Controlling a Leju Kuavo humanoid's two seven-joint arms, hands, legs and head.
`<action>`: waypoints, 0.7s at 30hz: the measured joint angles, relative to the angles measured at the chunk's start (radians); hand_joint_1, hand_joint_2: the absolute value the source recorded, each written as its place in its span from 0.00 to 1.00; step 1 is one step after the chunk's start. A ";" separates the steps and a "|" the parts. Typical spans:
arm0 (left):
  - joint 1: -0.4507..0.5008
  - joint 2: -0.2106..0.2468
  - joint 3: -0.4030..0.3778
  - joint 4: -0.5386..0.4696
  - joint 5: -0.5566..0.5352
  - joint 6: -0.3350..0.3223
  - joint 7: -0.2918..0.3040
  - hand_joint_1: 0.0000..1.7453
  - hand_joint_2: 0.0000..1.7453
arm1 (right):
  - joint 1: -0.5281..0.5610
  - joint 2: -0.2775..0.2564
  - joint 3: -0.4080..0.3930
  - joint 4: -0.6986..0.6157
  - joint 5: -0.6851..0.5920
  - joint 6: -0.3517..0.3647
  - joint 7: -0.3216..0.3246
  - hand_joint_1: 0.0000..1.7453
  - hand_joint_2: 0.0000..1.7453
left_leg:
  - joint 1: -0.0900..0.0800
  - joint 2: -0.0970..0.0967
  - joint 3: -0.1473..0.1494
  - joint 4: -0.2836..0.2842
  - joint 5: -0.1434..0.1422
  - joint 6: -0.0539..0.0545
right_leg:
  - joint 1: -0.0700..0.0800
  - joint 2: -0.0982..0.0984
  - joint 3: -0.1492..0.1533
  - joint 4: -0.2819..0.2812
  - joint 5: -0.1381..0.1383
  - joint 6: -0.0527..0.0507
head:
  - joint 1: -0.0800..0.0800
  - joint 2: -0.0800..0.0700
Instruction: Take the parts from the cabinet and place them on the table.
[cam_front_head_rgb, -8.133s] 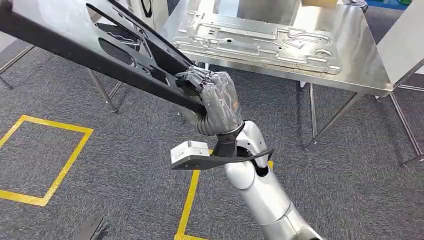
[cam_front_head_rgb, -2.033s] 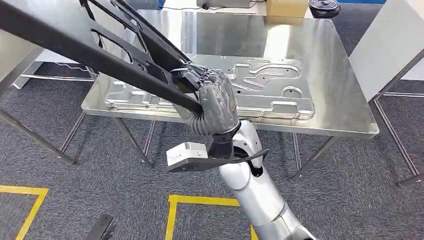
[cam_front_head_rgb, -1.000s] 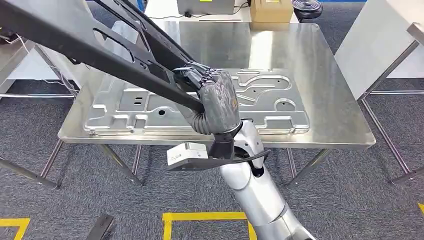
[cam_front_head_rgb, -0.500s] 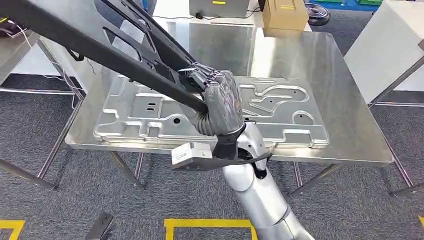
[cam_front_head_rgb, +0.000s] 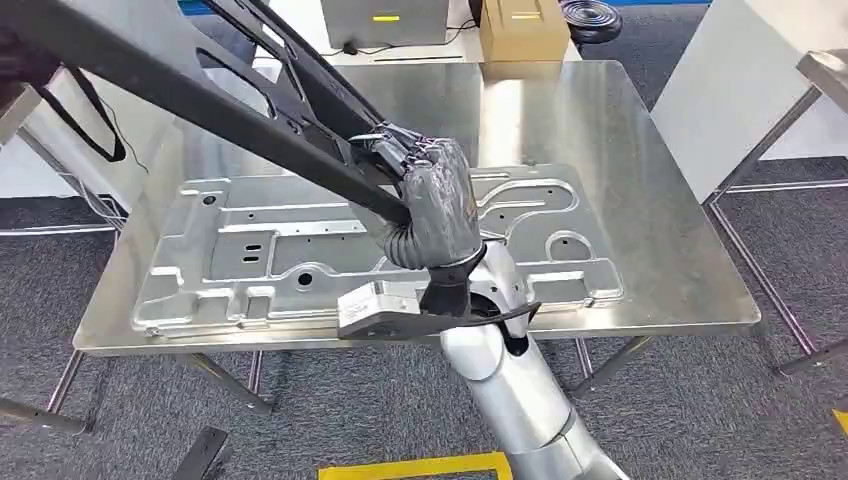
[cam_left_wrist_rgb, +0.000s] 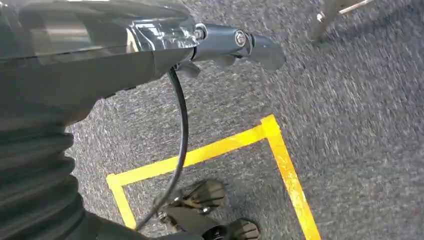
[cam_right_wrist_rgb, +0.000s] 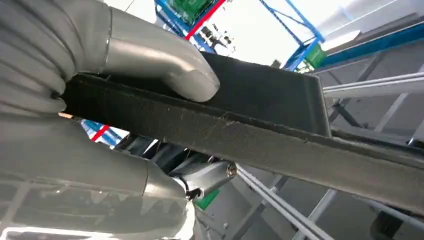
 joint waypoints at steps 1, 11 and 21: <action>0.000 0.000 0.000 0.000 0.001 0.000 -0.002 0.00 1.00 | 0.000 0.000 0.000 0.000 0.000 0.000 0.000 1.00 1.00 | 0.003 0.000 0.015 -0.063 0.053 -0.001 | -0.002 0.006 0.010 0.002 -0.005 0.003 | -0.002 0.000; 0.004 -0.002 0.001 0.001 0.007 -0.008 -0.019 0.00 1.00 | -0.004 0.003 0.002 0.000 0.023 -0.003 -0.002 1.00 1.00 | 0.012 -0.019 0.071 -0.251 0.148 0.027 | -0.009 -0.009 -0.029 0.115 -0.094 0.052 | 0.015 0.000; 0.000 -0.001 -0.007 0.001 -0.007 -0.008 -0.029 0.00 1.00 | -0.104 -0.014 -0.005 0.081 0.122 0.004 0.109 1.00 1.00 | 0.006 -0.006 0.082 -0.256 0.133 0.013 | -0.008 -0.027 -0.045 0.021 0.011 0.050 | 0.039 0.000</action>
